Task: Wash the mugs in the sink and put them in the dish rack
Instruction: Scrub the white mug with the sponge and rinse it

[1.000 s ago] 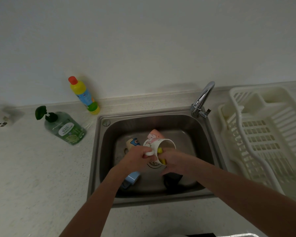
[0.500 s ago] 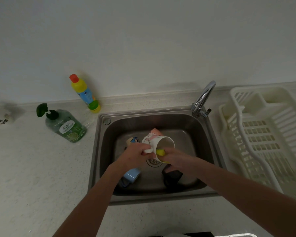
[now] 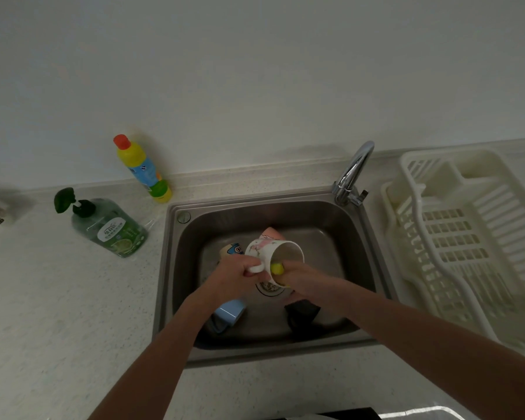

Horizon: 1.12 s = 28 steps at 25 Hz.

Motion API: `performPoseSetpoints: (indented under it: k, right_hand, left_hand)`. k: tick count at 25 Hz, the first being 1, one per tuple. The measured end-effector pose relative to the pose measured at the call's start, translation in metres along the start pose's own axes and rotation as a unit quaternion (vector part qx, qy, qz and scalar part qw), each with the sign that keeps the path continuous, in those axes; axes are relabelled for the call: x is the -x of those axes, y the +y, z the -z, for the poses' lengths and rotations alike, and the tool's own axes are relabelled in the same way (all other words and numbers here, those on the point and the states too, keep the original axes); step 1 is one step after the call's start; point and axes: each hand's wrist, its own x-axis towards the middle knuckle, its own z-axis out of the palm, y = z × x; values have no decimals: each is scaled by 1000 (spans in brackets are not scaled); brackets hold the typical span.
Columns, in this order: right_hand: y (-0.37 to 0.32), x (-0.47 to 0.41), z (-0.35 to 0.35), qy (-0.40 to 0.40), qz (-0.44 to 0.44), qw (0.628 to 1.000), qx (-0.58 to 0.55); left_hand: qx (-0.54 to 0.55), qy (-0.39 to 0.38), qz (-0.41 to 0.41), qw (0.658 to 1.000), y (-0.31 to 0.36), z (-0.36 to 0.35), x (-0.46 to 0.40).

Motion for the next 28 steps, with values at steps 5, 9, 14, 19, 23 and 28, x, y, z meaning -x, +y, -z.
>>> performPoseSetpoints:
  k: [5,9,14,19,23,28]
  right_hand:
    - [15,-2,1,53,-16,953,299]
    - [-11,-8,-3,59,-75,984,-150]
    - [22,16,13,-44,56,934,349]
    - [-18,6,11,69,-62,979,179]
    - [-30,9,10,25,-88,982,-167]
    - [15,16,17,12,71,809,584]
  left_hand:
    - [-47,-54,-9,997,0,-5,2]
    - [-37,-16,-22,999,5,-5,-5]
    - [-32,-21,-10,999,2,-2,5]
    - [-57,-9,-25,998,15,-15,-2]
    - [-18,17,-16,1000,13,-9,-4]
    - [-45,7,-8,999,7,-7,7]
